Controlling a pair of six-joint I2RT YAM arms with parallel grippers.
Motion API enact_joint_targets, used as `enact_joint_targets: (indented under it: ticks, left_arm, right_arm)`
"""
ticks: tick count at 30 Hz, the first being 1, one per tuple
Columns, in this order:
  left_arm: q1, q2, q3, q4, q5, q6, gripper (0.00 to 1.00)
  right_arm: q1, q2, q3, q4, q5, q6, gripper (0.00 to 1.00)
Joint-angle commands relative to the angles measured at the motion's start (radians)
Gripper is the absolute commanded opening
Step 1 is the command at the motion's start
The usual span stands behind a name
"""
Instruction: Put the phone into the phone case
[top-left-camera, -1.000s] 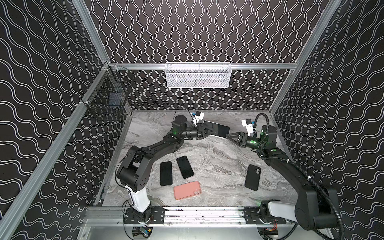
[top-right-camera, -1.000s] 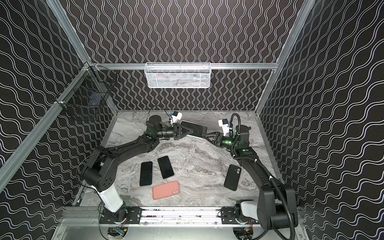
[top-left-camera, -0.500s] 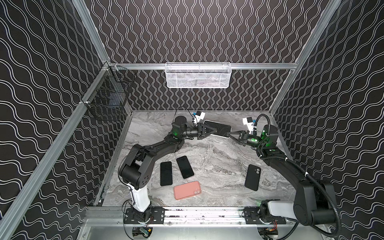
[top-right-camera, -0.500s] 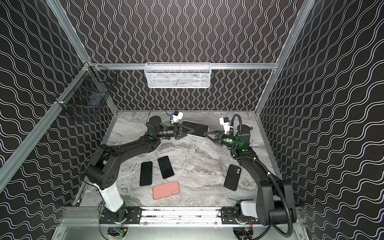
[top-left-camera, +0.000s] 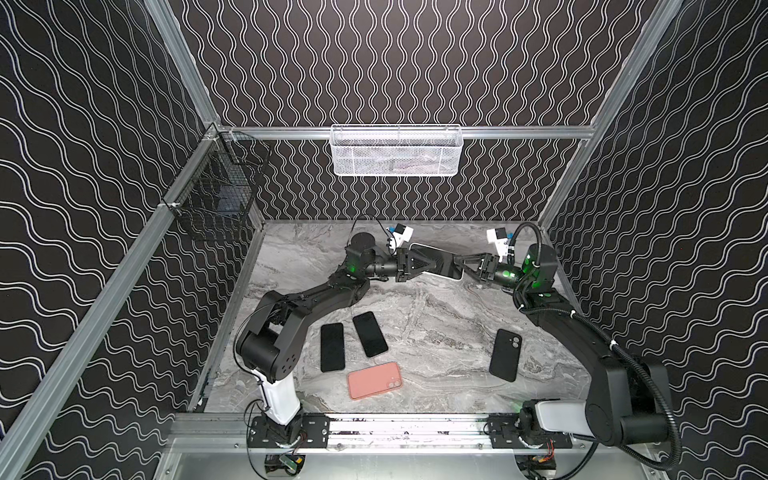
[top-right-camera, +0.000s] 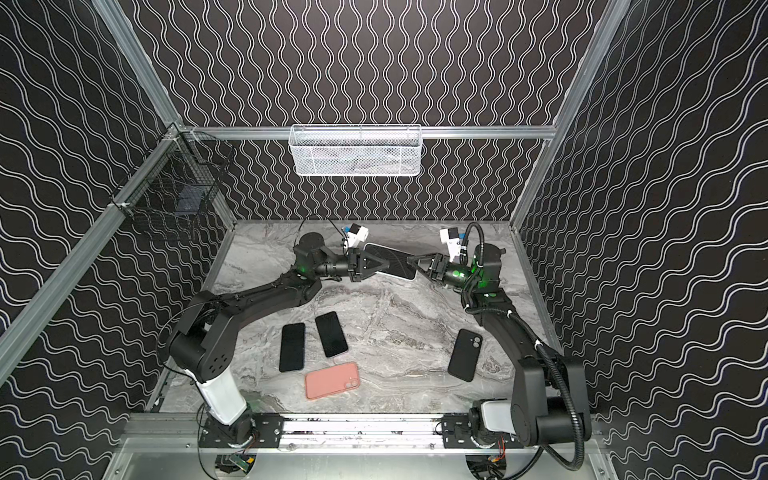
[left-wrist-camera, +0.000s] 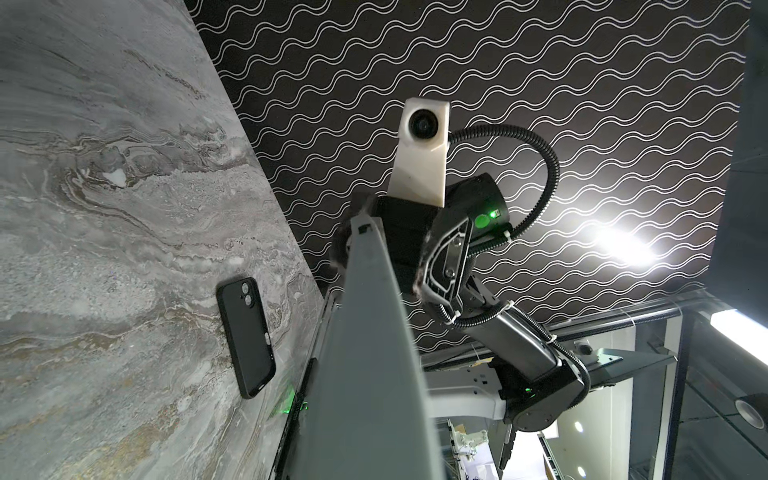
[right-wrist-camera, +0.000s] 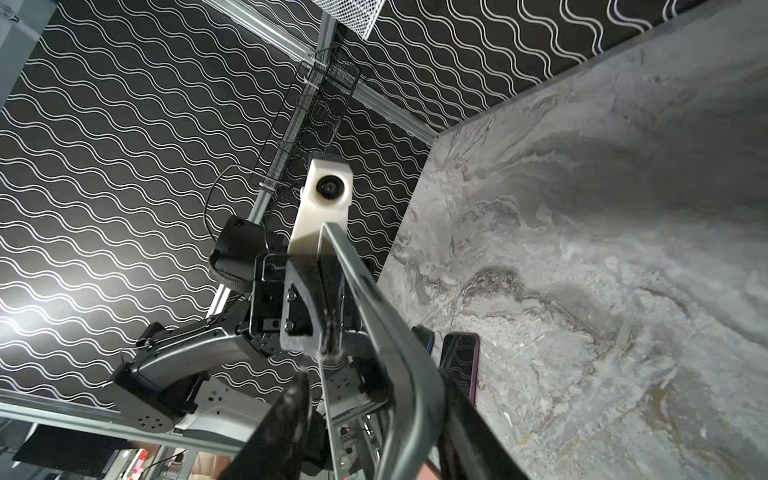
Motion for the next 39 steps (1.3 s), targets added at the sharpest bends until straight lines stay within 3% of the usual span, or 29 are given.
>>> enact_joint_targets:
  ticks: [1, 11, 17, 21, 22, 24, 26, 28, 32, 36, 39]
  left_arm:
    - [0.0, -0.011, -0.007, 0.028, 0.001, 0.026, 0.0]
    - [-0.003, -0.016, -0.005, 0.024, 0.001, 0.03, 0.0]
    - [-0.006, -0.016, 0.001, 0.021, 0.009, 0.03, 0.0]
    - [-0.005, -0.024, 0.005, -0.001, 0.017, 0.047, 0.0]
    - [-0.005, -0.027, 0.006, -0.006, 0.025, 0.05, 0.0]
    - [-0.002, -0.031, 0.02, -0.06, 0.057, 0.075, 0.0]
    - [0.005, -0.046, 0.059, -0.237, 0.109, 0.175, 0.0]
    - [0.013, -0.069, 0.116, -0.512, 0.135, 0.36, 0.0]
    - [0.016, -0.061, 0.305, -1.099, 0.131, 0.806, 0.0]
    - [0.016, -0.032, 0.382, -1.242, 0.163, 0.926, 0.0]
    - [0.015, -0.017, 0.41, -1.277, 0.185, 0.959, 0.0]
  right_arm:
    - [0.0, 0.018, 0.034, -0.03, 0.009, -0.045, 0.42]
    - [0.0, 0.014, 0.018, -0.031, 0.028, -0.06, 0.0]
    - [0.0, 0.012, 0.008, -0.037, 0.03, -0.072, 0.0]
    - [0.001, 0.01, 0.035, -0.091, 0.012, -0.118, 0.32]
    - [0.0, 0.009, 0.046, -0.121, 0.007, -0.137, 0.44]
    - [-0.002, 0.003, 0.075, -0.202, 0.017, -0.189, 0.55]
    - [-0.005, -0.019, 0.112, -0.317, 0.035, -0.254, 0.64]
    - [-0.005, -0.051, 0.133, -0.402, 0.059, -0.305, 0.72]
    - [-0.005, -0.08, 0.138, -0.441, 0.054, -0.363, 0.8]
    - [0.006, -0.013, 0.198, -0.432, -0.099, -0.381, 0.79]
    - [0.048, 0.03, 0.267, -0.519, -0.12, -0.471, 0.77]
